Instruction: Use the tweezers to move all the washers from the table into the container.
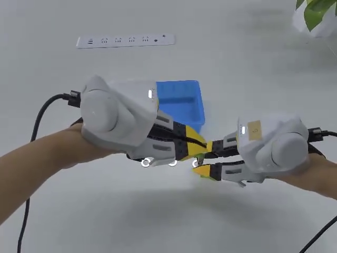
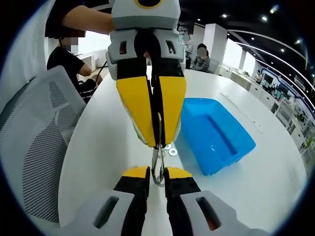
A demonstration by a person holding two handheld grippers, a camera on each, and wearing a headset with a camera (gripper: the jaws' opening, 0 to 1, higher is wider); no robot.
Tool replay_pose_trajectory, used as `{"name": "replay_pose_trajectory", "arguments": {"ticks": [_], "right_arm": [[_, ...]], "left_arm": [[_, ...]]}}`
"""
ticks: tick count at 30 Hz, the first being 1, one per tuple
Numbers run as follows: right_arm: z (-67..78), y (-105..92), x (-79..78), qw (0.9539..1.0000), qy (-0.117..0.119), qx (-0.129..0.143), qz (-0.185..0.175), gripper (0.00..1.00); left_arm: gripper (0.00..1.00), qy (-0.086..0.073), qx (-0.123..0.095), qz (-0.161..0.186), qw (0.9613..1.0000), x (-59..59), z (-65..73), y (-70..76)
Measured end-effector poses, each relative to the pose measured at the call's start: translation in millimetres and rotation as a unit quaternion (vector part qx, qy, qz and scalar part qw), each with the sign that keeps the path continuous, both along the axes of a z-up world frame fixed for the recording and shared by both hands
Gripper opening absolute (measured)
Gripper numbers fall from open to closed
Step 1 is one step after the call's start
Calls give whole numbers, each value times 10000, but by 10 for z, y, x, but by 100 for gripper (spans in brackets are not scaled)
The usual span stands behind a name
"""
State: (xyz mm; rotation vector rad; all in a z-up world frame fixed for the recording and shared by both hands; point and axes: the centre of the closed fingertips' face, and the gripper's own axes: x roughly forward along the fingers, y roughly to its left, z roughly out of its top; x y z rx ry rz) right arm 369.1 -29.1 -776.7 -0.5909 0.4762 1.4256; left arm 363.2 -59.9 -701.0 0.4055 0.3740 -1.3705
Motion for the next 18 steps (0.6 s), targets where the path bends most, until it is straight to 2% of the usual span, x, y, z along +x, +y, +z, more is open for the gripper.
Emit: {"name": "replay_pose_trajectory", "arguments": {"ticks": [6, 12, 15, 18], "right_arm": [[-20, 4, -33, 9999, 83, -9, 130, 11], [-21, -6, -47, 9993, -184, -59, 312, 9], [-22, -17, -47, 9992, -237, -50, 305, 9], [-23, -17, -41, 9994, -231, -28, 261, 9]], "left_arm": [[5, 7, 32, -17, 10000, -4, -15, -3], [5, -5, 42, -21, 10000, -11, -28, -21], [5, -22, 75, -25, 10000, -37, -33, -50], [6, 71, 68, 109, 9999, -34, -36, -63]]}}
